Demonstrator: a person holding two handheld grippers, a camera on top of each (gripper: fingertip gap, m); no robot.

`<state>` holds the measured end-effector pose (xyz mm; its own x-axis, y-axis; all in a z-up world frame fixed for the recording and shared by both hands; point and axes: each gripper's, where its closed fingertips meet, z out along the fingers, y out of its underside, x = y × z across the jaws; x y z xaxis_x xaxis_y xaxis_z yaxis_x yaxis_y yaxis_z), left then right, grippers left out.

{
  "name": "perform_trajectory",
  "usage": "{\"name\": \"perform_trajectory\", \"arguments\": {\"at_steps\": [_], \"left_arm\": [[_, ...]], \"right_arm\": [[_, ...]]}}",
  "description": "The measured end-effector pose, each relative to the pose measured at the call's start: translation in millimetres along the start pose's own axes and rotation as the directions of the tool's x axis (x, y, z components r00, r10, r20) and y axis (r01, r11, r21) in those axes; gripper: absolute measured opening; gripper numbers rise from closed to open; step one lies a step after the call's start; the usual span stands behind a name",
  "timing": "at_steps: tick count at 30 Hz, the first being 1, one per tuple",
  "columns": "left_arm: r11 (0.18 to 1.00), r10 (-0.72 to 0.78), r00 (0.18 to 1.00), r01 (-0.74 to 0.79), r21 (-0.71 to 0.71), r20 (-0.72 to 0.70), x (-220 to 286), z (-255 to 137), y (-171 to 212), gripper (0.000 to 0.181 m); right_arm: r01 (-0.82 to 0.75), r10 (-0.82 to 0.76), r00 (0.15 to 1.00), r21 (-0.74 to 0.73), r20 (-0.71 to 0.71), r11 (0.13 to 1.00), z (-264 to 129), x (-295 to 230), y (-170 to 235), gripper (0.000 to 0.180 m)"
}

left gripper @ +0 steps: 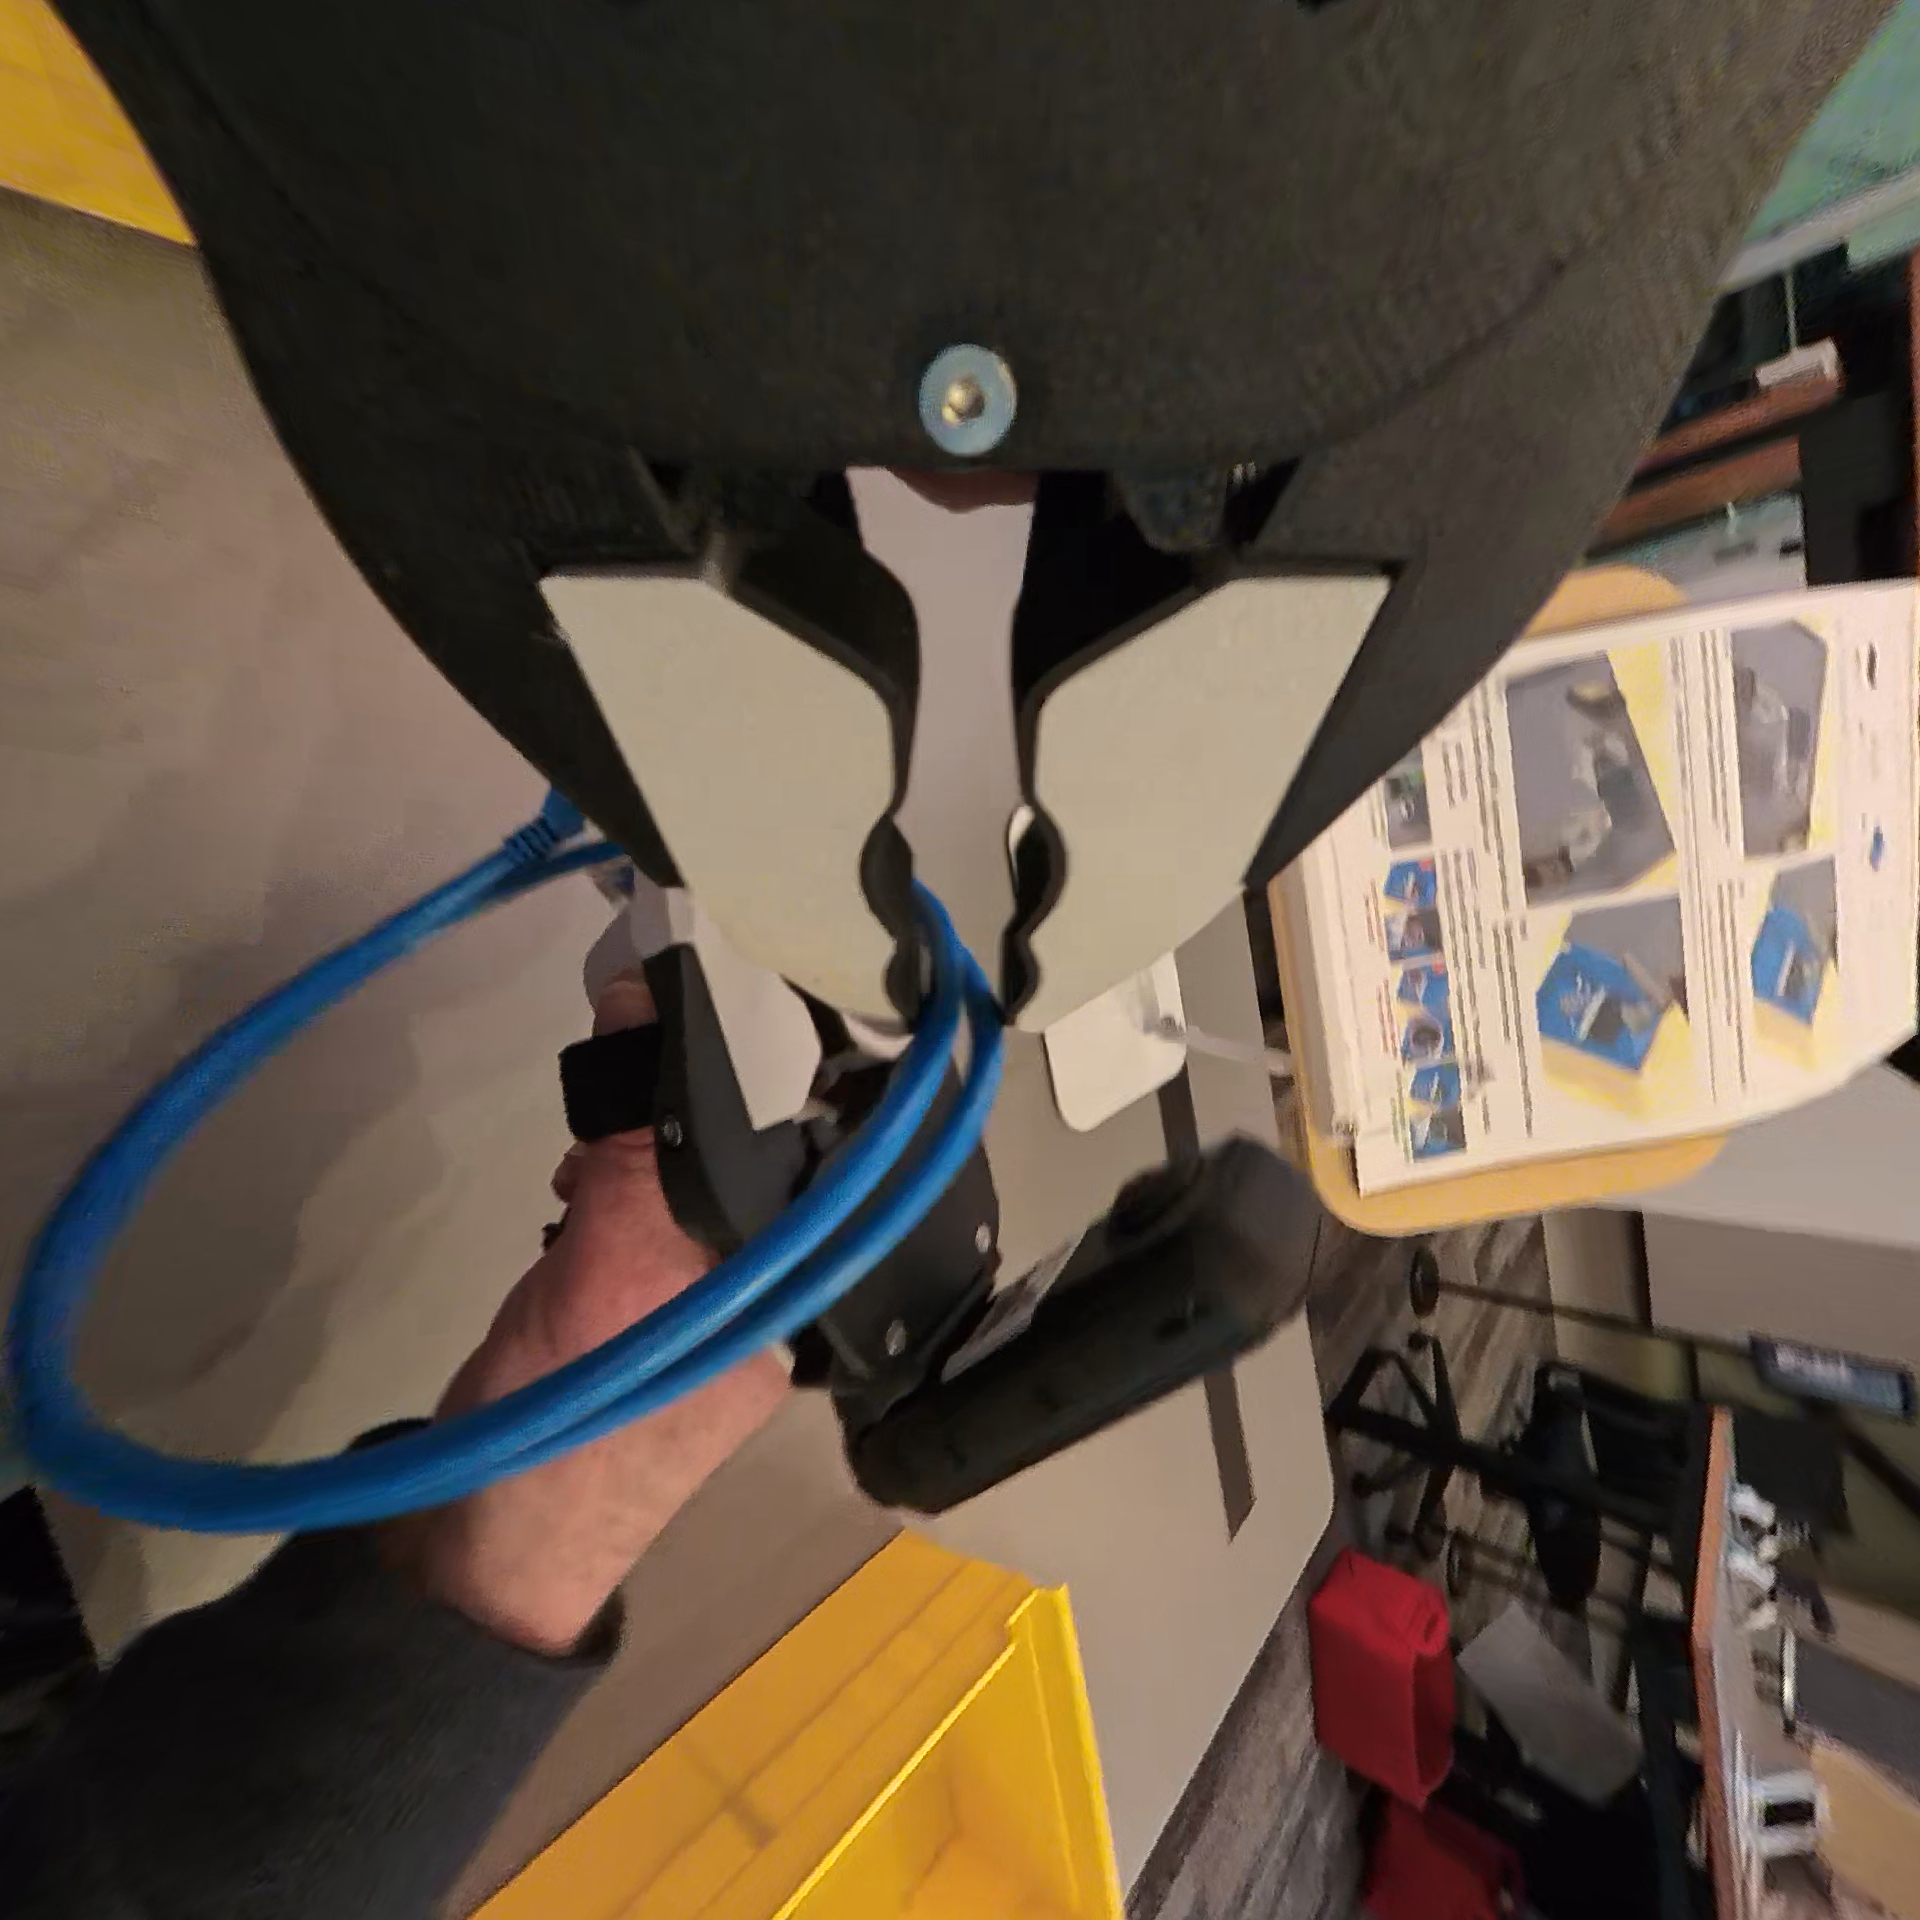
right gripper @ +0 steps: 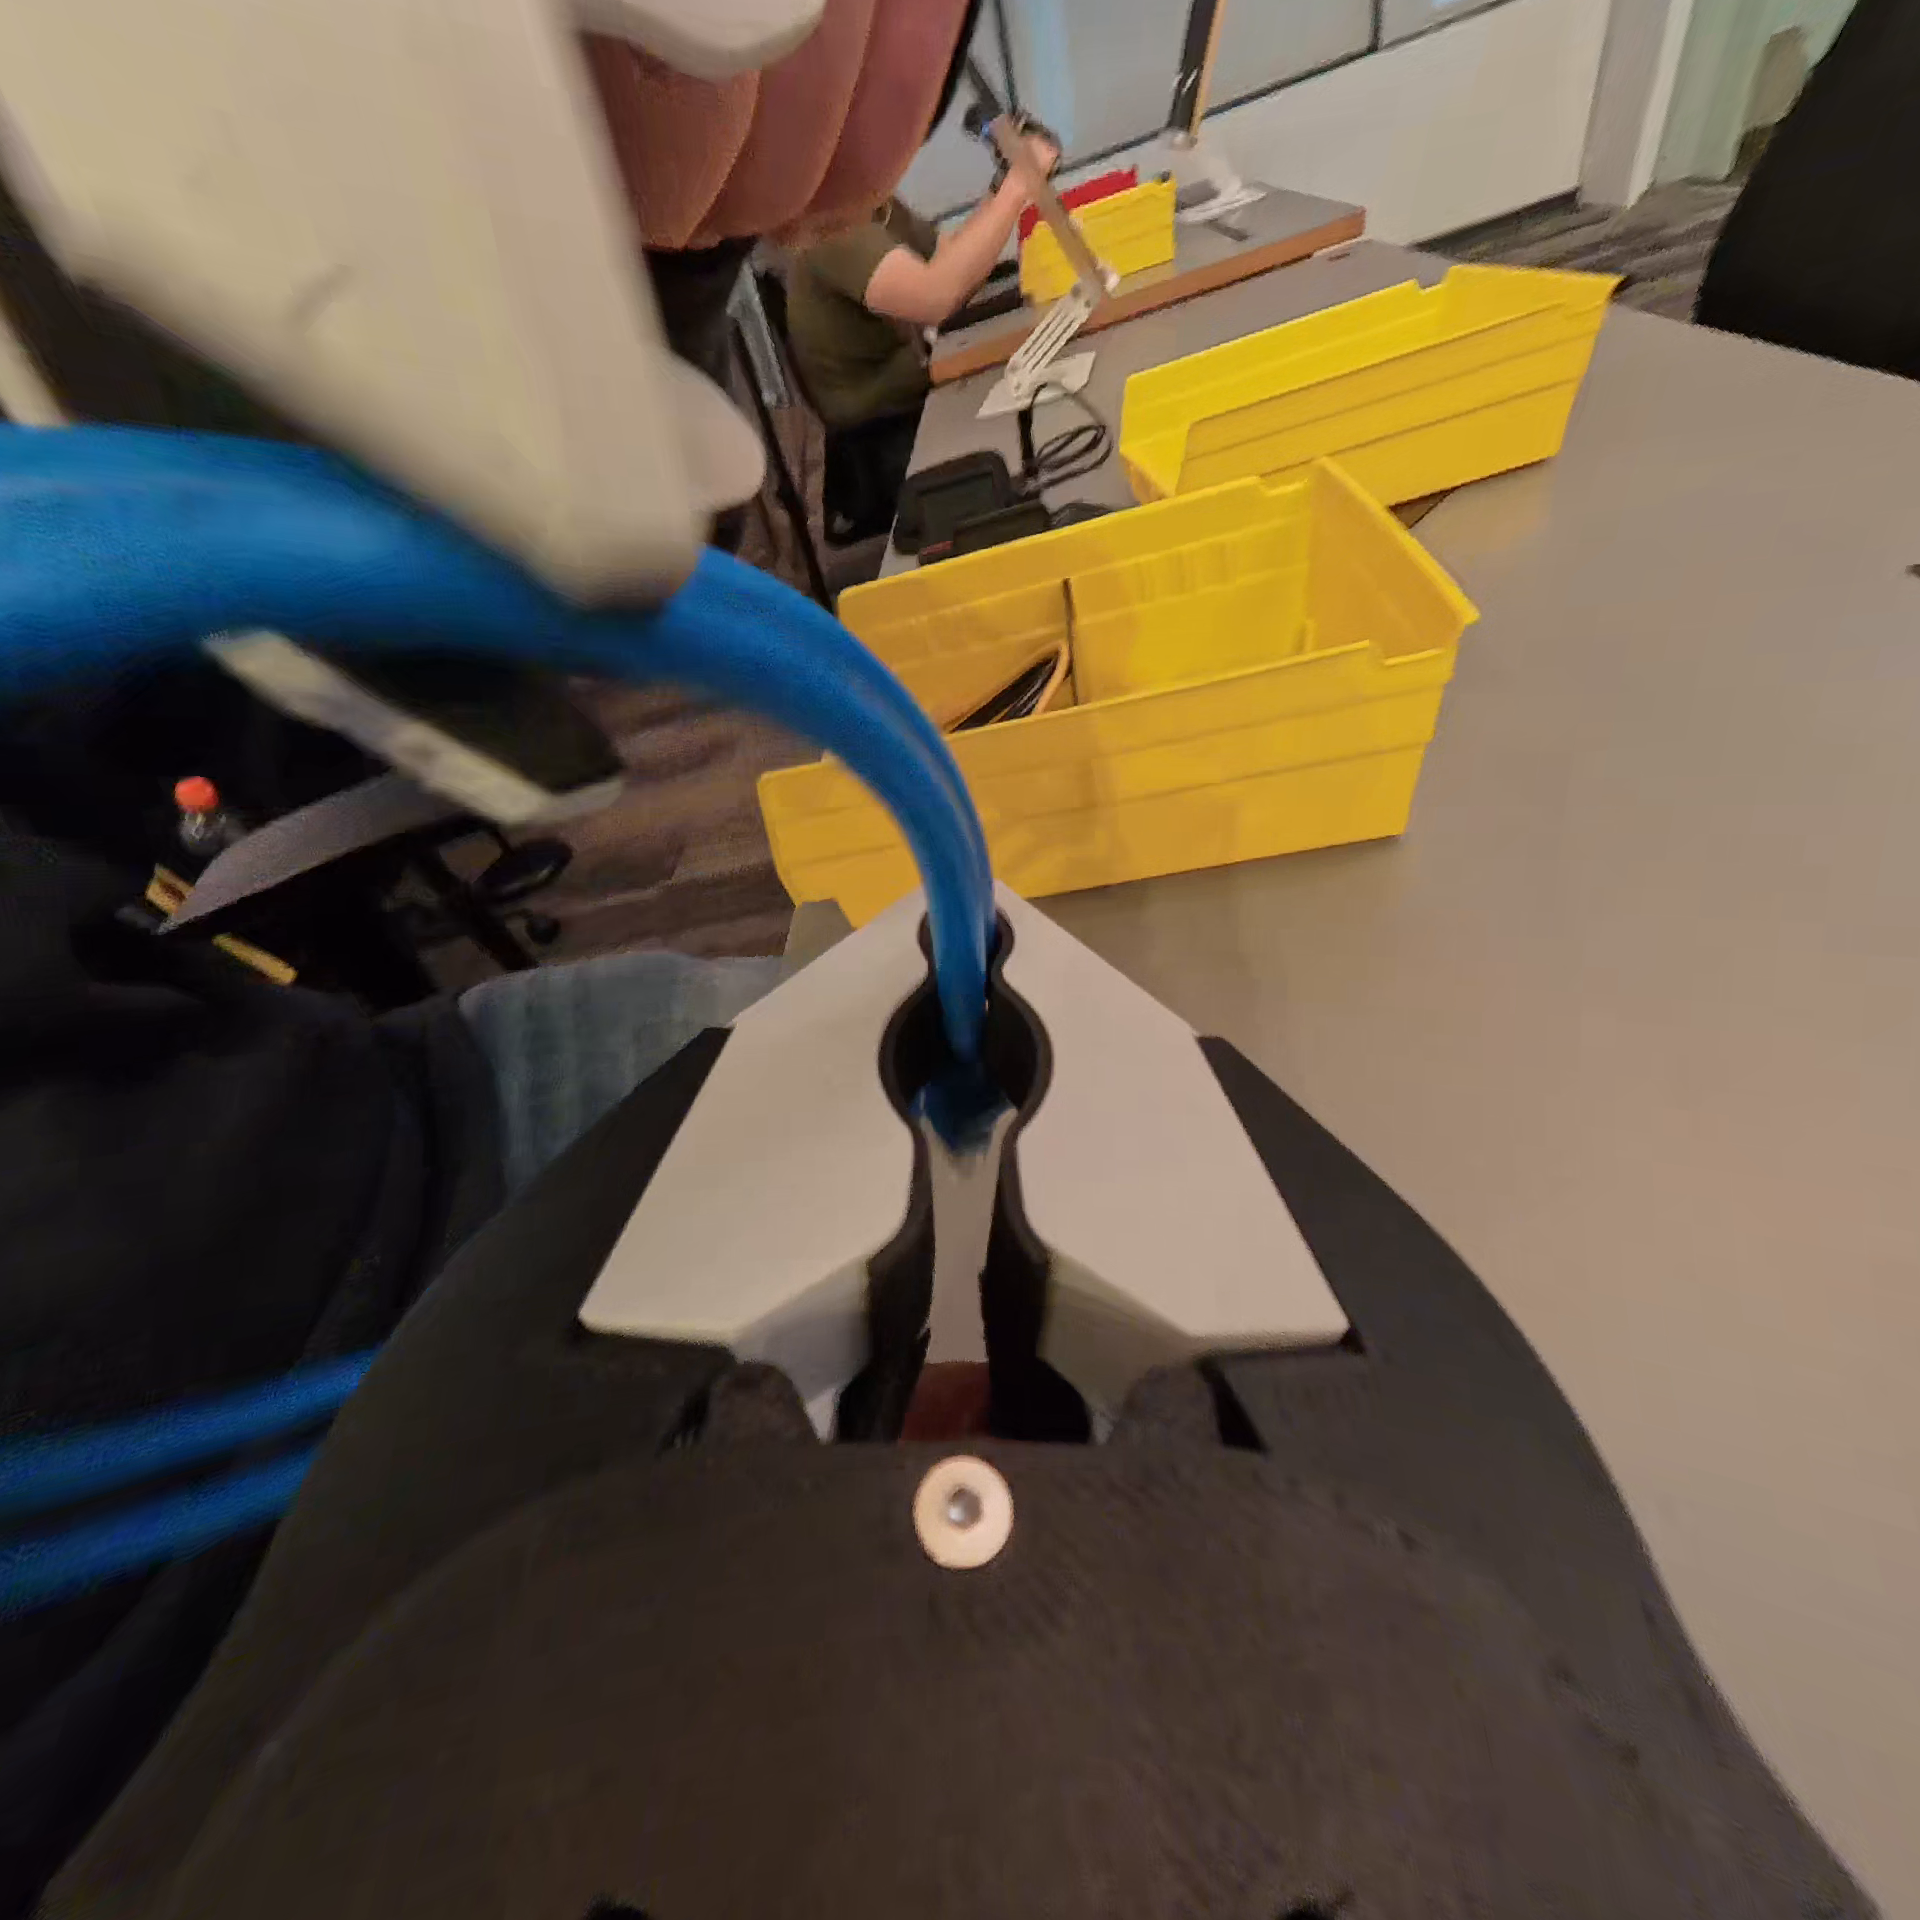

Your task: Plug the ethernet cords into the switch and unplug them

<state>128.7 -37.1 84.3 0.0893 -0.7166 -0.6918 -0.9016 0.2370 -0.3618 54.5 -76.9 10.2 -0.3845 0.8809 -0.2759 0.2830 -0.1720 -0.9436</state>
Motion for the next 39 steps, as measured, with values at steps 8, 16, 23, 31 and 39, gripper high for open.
{"name": "perform_trajectory", "arguments": {"at_steps": [8, 16, 23, 31, 39], "left_arm": [[0.696, -0.713, 0.692, 0.718, -0.008, 0.113, 21.1, -17.6, 43.3, 0.063], [0.217, -0.970, 0.232, 0.961, 0.170, -0.068, 81.1, 39.9, 69.0, 0.062], [0.004, -0.926, 0.117, 0.954, 0.301, -0.358, 68.6, 41.5, 49.9, 0.008], [0.273, -0.949, 0.293, 0.948, 0.161, -0.115, 56.7, 5.2, 88.6, 0.007], [0.505, -0.863, 0.501, 0.843, -0.184, -0.071, 59.2, -16.1, 119.0, 0.007]], "right_arm": [[0.006, 0.017, 0.994, 0.214, -0.106, 0.977, -30.9, 23.6, -29.7, 0.000], [0.046, -0.007, 0.992, 0.322, -0.123, 0.946, -35.1, 18.0, -48.4, 0.000], [0.036, 0.018, 0.989, 0.353, -0.150, 0.935, -42.5, 20.8, -47.9, 0.000], [-0.109, 0.063, 0.867, -0.066, -0.494, 0.992, -71.7, 70.7, 22.1, 0.017], [-0.196, -0.471, 0.487, -0.618, -0.736, 0.762, -178.2, 90.1, 34.5, 0.024]]}}
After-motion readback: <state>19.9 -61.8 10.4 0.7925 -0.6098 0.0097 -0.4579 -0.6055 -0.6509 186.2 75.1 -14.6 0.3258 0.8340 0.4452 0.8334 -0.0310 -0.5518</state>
